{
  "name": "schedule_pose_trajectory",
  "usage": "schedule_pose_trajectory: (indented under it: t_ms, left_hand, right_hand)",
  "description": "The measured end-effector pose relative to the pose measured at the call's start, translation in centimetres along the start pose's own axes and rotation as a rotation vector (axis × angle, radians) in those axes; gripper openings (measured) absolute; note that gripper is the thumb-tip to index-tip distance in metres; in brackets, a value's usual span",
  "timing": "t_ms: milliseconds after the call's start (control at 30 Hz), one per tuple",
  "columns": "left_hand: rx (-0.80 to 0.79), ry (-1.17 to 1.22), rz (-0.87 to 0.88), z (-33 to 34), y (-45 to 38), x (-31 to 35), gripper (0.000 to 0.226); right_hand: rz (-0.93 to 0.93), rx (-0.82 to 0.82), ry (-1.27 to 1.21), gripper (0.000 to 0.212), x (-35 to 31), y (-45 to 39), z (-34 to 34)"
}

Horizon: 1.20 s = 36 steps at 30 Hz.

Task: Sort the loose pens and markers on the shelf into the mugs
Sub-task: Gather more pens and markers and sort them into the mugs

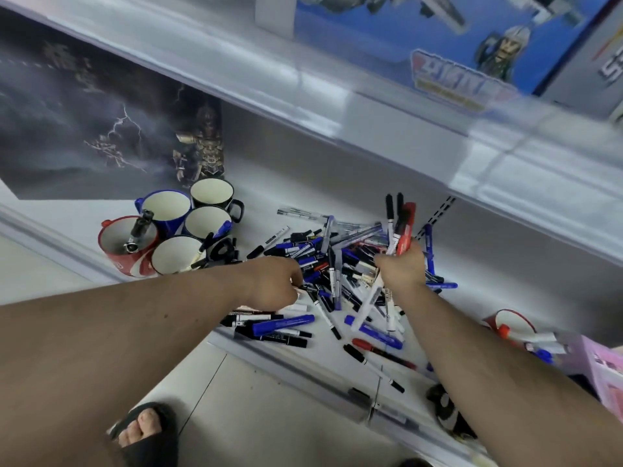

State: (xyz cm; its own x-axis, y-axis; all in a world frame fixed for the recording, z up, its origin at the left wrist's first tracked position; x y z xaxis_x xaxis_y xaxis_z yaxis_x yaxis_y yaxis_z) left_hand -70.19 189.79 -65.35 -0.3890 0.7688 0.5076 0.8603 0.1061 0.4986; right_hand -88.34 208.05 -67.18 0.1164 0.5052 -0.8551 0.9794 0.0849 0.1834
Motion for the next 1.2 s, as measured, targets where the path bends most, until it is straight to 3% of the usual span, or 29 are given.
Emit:
schedule_pose_trajectory:
  t_ms: [67, 133, 200, 267, 367, 467, 633, 733, 933, 1200]
  left_hand:
    - [0.008, 0.015, 0.005, 0.0, 0.1, 0.4, 0.034]
    - [0.041, 0.098, 0.021, -0.1, 0.4, 1.1, 0.025]
    - [0.026, 0.34, 0.031, 0.3, 1.4, 2.2, 0.027]
    - [-0.109, 0.607, -0.006, 2.3, 2.8, 3.4, 0.031]
    - [-0.219, 0.724, 0.056, 4.9, 4.2, 5.8, 0.031]
    - [-0.152, 0.781, 0.112, 5.7, 4.8, 7.3, 0.013]
    - [0.046, 0.552, 0.168, 4.4, 6.0, 7.6, 0.019]
    - [0.051, 0.428, 0.173, 4.2, 6.5, 7.3, 0.013]
    - [0.071, 0.267, 0.195, 3.7, 7.5, 6.8, 0.011]
    - [-0.037, 0.362, 0.214, 4.2, 9.4, 5.6, 0.01]
  right_hand:
    - [0.147, 0.078, -0.279, 0.035, 0.6, 0.7, -0.5]
    - [0.27, 0.012, -0.482, 0.024, 0.8, 2.4, 0.6]
    - [0.316, -0.137, -0.553, 0.019, 0.2, 4.8, 2.0]
    - [0.32, -0.258, -0.626, 0.016, -0.8, 7.3, 3.1]
    - [0.369, -0.398, -0.725, 0.01, -2.0, 10.8, 4.6]
    - [0.387, -0.473, -0.795, 0.01, -3.4, 13.5, 5.0]
    - [0.419, -0.531, -0.904, 0.011, -4.8, 16.0, 3.2]
    - [0.426, -0.55, -0.943, 0.003, -4.8, 16.8, 2.4]
    - [0.42, -0.485, -0.975, 0.016, -4.4, 17.6, 1.4]
    - [0.376, -0.464, -0.99, 0.012, -4.5, 18.0, 0.5]
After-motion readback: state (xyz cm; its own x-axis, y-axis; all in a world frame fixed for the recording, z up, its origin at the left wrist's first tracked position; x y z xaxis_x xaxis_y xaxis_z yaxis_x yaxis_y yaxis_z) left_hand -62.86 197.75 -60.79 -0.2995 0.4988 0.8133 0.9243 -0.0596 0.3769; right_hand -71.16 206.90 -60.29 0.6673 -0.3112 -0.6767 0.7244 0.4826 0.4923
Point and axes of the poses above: each hand's wrist, its own y-axis away from the middle knuckle, its own z-axis out of the palm, x = y × z, the point moved 9 cm from there along -y, towards the middle knuckle, and after that the axes turned 1 degree about z, right-handed, at the moved point
